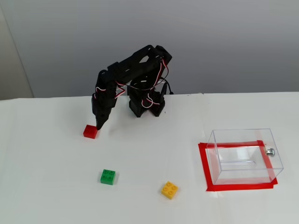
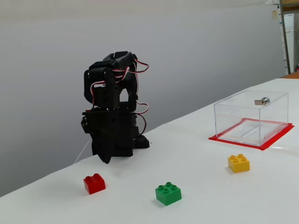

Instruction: Pick the red lego brick and place it into the transparent box

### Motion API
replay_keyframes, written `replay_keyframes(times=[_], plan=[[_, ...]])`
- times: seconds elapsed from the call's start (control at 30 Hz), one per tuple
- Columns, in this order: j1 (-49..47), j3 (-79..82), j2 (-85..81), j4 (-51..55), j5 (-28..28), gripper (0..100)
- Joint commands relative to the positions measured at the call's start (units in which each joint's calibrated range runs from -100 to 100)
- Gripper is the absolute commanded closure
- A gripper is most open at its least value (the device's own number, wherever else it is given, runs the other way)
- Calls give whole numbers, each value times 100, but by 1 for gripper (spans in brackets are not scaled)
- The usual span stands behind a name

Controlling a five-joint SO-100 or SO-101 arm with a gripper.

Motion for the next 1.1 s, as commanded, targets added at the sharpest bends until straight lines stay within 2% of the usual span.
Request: replay_keyframes(times=[0.0, 0.27, 0.6, 0.7, 0.83, 1.07], plan=[[368, -471, 286, 26, -81, 99], [464, -1520, 1067, 26, -207, 98], [457, -1502, 1355, 35, 33, 98], [471, -1511, 1372, 192, 39, 90], [501, -1511, 1381, 357, -19, 74], [412, -1511, 1398, 296, -196, 71]])
